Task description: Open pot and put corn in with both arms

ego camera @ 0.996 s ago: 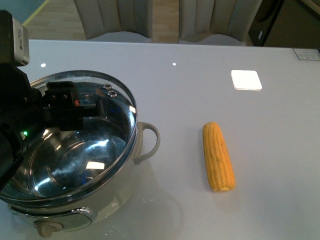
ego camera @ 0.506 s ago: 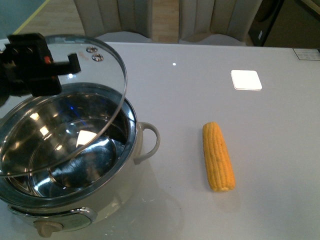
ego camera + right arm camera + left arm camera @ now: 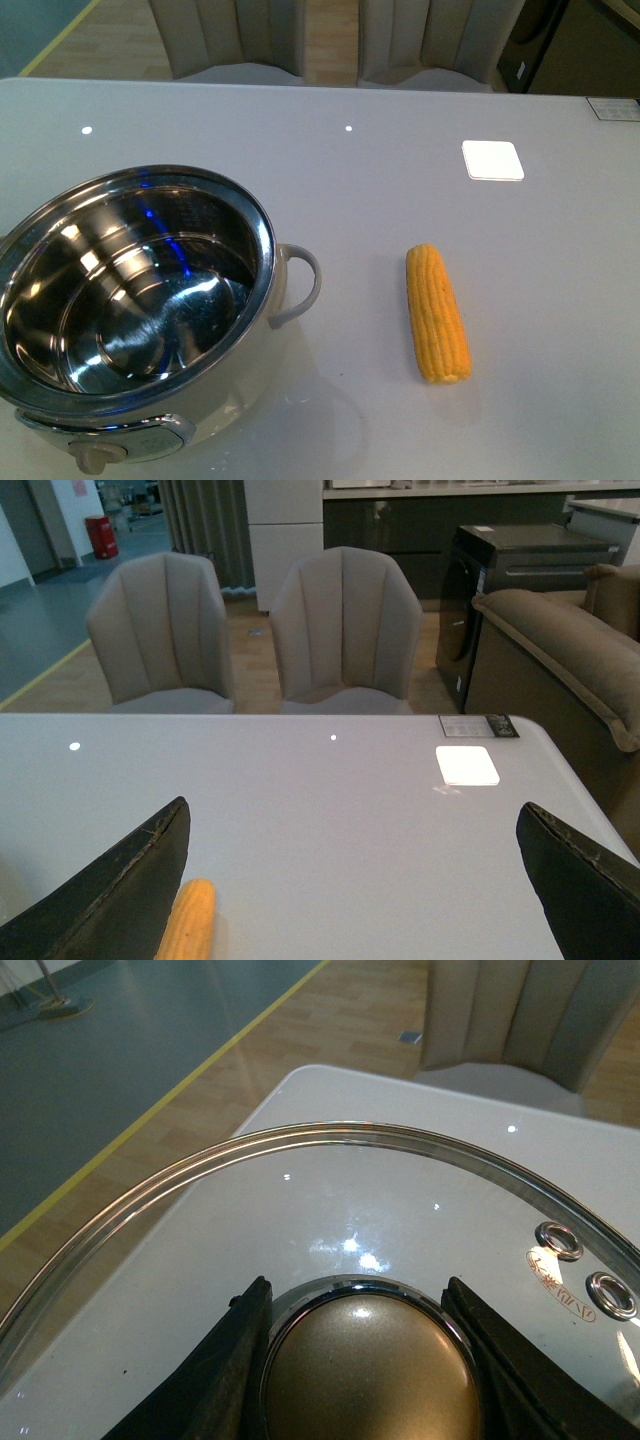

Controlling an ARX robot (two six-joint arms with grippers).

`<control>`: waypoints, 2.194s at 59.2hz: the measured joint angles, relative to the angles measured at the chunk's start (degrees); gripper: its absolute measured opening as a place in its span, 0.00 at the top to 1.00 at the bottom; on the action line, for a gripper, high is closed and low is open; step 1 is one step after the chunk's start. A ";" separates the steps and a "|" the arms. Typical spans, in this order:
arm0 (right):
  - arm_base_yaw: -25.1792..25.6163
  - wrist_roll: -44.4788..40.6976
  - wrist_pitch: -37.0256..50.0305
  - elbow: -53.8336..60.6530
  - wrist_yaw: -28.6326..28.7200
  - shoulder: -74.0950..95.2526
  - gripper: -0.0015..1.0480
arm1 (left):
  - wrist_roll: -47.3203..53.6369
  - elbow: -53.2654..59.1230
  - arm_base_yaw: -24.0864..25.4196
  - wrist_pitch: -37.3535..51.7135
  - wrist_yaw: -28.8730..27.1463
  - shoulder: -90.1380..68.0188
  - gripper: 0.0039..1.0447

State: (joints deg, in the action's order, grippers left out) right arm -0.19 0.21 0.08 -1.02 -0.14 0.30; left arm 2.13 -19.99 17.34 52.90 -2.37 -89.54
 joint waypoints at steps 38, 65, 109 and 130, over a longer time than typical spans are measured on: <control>0.00 0.00 0.00 0.00 0.02 0.00 0.09 | -0.28 -14.60 13.86 15.12 3.91 -36.00 0.58; 0.00 0.00 0.00 0.00 0.00 0.00 0.09 | -0.46 -27.95 13.42 17.68 5.40 -52.28 0.58; 0.00 -0.02 0.00 0.00 0.00 0.00 0.09 | 0.48 -33.33 12.98 24.68 3.93 -63.17 0.58; 0.00 -0.02 0.00 0.00 0.00 0.00 0.09 | -0.26 -33.59 12.57 25.18 3.19 -63.87 0.45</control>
State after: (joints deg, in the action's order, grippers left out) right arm -0.19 0.19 0.08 -1.02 -0.14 0.30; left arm 1.87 -53.58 29.91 78.08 0.82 -153.40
